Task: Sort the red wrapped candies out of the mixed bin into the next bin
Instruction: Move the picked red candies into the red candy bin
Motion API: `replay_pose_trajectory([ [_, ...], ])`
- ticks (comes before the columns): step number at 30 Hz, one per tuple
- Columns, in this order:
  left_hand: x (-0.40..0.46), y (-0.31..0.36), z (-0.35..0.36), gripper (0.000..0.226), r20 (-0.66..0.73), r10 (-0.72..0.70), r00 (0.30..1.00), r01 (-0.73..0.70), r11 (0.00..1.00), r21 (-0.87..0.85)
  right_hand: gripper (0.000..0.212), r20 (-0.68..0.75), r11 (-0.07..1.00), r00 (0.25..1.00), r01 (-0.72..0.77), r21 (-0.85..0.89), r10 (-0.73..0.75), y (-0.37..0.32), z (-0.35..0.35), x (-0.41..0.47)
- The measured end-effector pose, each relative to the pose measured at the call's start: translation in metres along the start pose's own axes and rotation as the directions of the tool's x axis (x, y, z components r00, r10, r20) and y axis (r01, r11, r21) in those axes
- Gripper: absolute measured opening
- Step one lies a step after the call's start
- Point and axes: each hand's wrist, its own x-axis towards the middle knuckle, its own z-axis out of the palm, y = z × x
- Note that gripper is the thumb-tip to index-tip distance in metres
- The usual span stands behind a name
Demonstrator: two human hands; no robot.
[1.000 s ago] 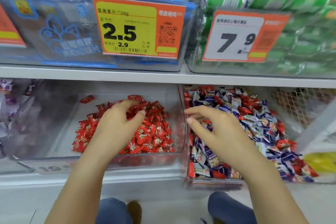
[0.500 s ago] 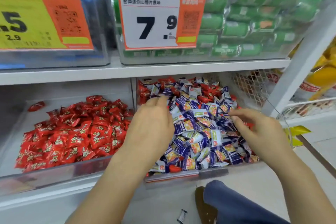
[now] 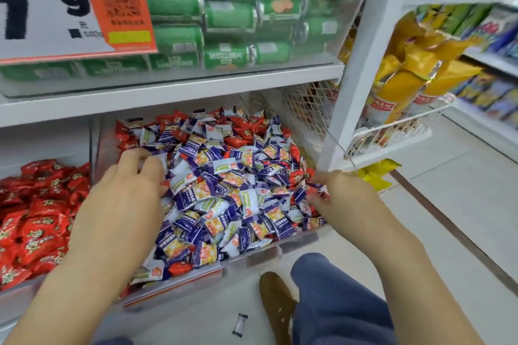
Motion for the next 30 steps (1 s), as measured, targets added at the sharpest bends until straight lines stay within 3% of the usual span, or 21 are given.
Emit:
replay_pose_trajectory([
  [4,0.001,-0.003,0.007,0.02,-0.1,0.005,0.995,-0.011,0.998,-0.066,0.049,0.192,0.995,0.981,0.011,-0.102,0.008,-0.008,0.017,0.009],
  [9,-0.003,-0.004,0.007,0.022,-0.082,0.048,0.995,-0.051,0.998,-0.033,0.095,0.255,0.983,0.952,-0.181,0.012,0.172,-0.02,0.025,0.031],
  [13,-0.005,-0.002,0.004,0.022,-0.096,0.052,0.994,-0.059,0.996,-0.07,0.094,0.275,0.935,0.944,-0.253,0.249,0.182,-0.018,0.028,0.038],
  [16,-0.006,0.0,0.003,0.02,-0.096,0.05,0.994,-0.061,0.992,-0.108,0.091,0.273,0.802,0.956,-0.247,0.544,0.109,-0.021,0.027,0.039],
  [19,-0.009,0.002,-0.002,0.017,-0.145,0.025,0.989,-0.047,0.987,-0.151,0.077,0.188,0.692,0.982,-0.119,0.712,-0.025,-0.043,0.027,0.038],
  [24,-0.01,0.004,-0.008,0.011,-0.226,-0.056,0.973,-0.004,0.967,-0.256,0.065,-0.093,0.589,0.978,0.188,0.786,-0.187,-0.091,0.013,0.026],
  [27,-0.012,0.005,-0.013,0.009,-0.283,-0.112,0.953,0.003,0.933,-0.36,0.056,-0.183,0.682,0.924,0.373,0.629,-0.336,-0.123,0.012,0.017],
  [30,-0.015,0.004,-0.019,0.01,-0.341,-0.207,0.917,0.002,0.857,-0.516,0.051,-0.137,0.774,0.872,0.482,0.41,-0.47,-0.138,0.014,0.011],
])
